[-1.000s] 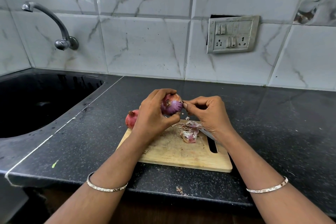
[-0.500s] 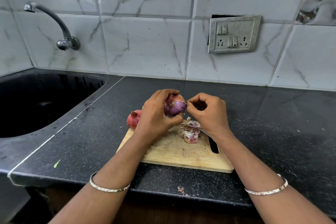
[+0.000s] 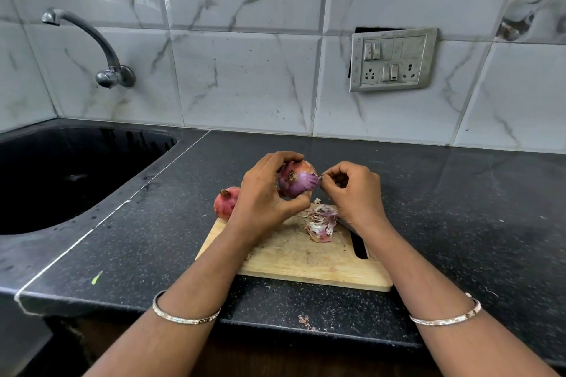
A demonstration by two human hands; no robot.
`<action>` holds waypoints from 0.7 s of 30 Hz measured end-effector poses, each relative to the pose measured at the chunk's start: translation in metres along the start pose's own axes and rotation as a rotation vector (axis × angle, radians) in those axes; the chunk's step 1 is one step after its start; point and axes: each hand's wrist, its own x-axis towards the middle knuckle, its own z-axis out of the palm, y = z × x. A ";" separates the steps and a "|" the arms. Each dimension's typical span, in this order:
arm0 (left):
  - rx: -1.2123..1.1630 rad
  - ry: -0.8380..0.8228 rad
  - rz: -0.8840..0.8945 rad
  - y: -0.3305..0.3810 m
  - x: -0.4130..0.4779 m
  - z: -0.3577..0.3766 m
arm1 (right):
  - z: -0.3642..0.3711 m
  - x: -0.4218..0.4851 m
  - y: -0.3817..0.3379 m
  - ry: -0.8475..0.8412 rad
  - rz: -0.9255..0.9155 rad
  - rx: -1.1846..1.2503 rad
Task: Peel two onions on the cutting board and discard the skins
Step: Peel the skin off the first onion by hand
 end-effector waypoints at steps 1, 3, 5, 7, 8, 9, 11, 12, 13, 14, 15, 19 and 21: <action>-0.001 -0.003 0.003 0.000 0.000 0.000 | 0.001 0.000 0.001 -0.011 0.008 -0.031; -0.004 -0.012 0.011 0.001 0.000 0.000 | 0.002 0.000 0.002 -0.034 0.014 -0.106; -0.011 -0.016 0.017 0.002 -0.001 0.000 | 0.002 -0.001 0.001 -0.054 0.003 -0.164; -0.008 -0.014 0.027 0.002 -0.001 0.000 | 0.003 -0.002 -0.001 -0.080 -0.013 -0.205; -0.008 -0.011 0.030 0.002 -0.001 0.001 | 0.003 -0.003 -0.002 -0.094 -0.016 -0.221; -0.011 -0.008 0.028 0.002 -0.001 0.001 | 0.003 -0.003 -0.003 -0.105 -0.020 -0.234; -0.011 0.003 0.021 0.002 -0.001 0.001 | 0.003 -0.004 -0.003 -0.114 -0.029 -0.253; -0.007 0.013 0.021 0.001 -0.001 0.001 | 0.003 -0.004 -0.004 -0.117 -0.029 -0.257; -0.003 0.023 0.020 0.001 -0.002 0.001 | 0.003 -0.005 -0.005 -0.124 -0.029 -0.260; 0.004 0.032 0.019 0.001 -0.002 0.001 | 0.003 -0.005 -0.006 -0.137 -0.025 -0.266; 0.014 0.038 0.017 0.001 -0.002 0.001 | 0.002 -0.006 -0.008 -0.150 -0.027 -0.272; 0.049 0.067 -0.007 -0.001 -0.002 0.001 | 0.000 -0.008 -0.012 -0.243 -0.085 -0.284; 0.065 0.121 -0.036 -0.003 -0.001 0.000 | 0.000 -0.011 -0.014 -0.342 -0.146 -0.289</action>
